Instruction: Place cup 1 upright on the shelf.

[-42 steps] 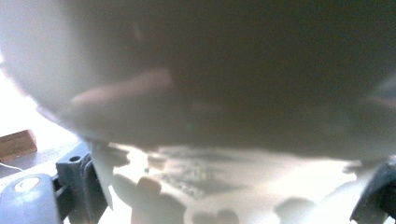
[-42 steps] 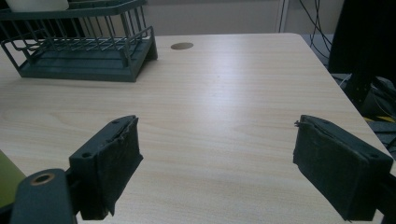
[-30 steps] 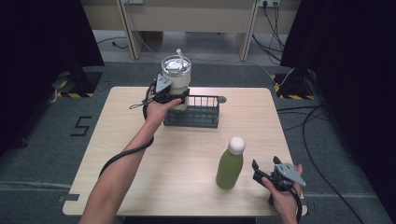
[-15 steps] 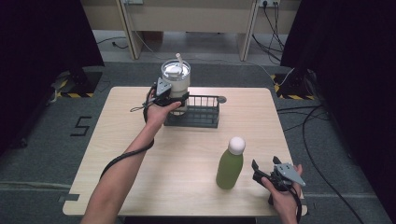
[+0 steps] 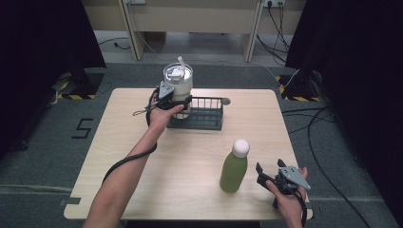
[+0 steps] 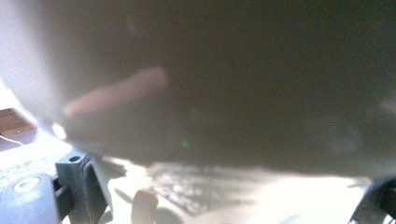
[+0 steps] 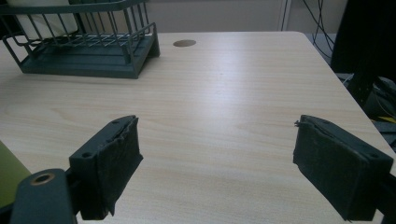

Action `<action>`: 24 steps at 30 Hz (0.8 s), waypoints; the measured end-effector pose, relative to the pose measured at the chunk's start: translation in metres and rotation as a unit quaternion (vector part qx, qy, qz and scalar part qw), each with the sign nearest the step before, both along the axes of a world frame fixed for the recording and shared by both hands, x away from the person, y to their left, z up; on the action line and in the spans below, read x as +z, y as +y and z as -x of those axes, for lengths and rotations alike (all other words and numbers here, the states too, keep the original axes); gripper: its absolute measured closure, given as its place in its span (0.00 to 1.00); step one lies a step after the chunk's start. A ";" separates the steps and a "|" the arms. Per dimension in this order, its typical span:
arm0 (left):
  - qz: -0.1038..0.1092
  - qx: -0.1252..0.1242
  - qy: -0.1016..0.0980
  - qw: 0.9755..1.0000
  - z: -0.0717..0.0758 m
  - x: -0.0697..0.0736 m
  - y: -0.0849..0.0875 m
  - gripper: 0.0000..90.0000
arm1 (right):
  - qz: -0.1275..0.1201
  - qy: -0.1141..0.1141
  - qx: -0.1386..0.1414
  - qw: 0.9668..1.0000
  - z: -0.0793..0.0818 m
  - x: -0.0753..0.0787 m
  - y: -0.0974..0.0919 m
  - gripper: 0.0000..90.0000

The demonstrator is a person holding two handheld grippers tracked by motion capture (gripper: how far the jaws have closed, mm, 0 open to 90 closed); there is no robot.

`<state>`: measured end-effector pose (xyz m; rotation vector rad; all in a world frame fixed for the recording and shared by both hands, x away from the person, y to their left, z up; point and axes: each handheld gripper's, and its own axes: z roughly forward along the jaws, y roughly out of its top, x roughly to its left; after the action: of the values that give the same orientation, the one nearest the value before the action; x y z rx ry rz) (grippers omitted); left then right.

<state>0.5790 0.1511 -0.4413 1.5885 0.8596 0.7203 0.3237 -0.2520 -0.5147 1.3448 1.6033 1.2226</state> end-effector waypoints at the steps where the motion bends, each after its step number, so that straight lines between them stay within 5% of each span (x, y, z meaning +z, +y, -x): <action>1: 0.000 0.000 0.001 1.000 0.000 -0.001 0.000 0.10 | 0.000 0.000 0.000 1.000 0.000 0.000 0.000 0.16; 24: 0.001 -0.013 -0.004 1.000 0.000 -0.010 0.002 0.10 | 0.002 0.002 0.005 1.000 0.000 -0.001 0.001 0.16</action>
<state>0.5787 0.1527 -0.4511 1.5912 0.8326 0.7056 0.3237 -0.2512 -0.5156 1.3400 1.6165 1.2222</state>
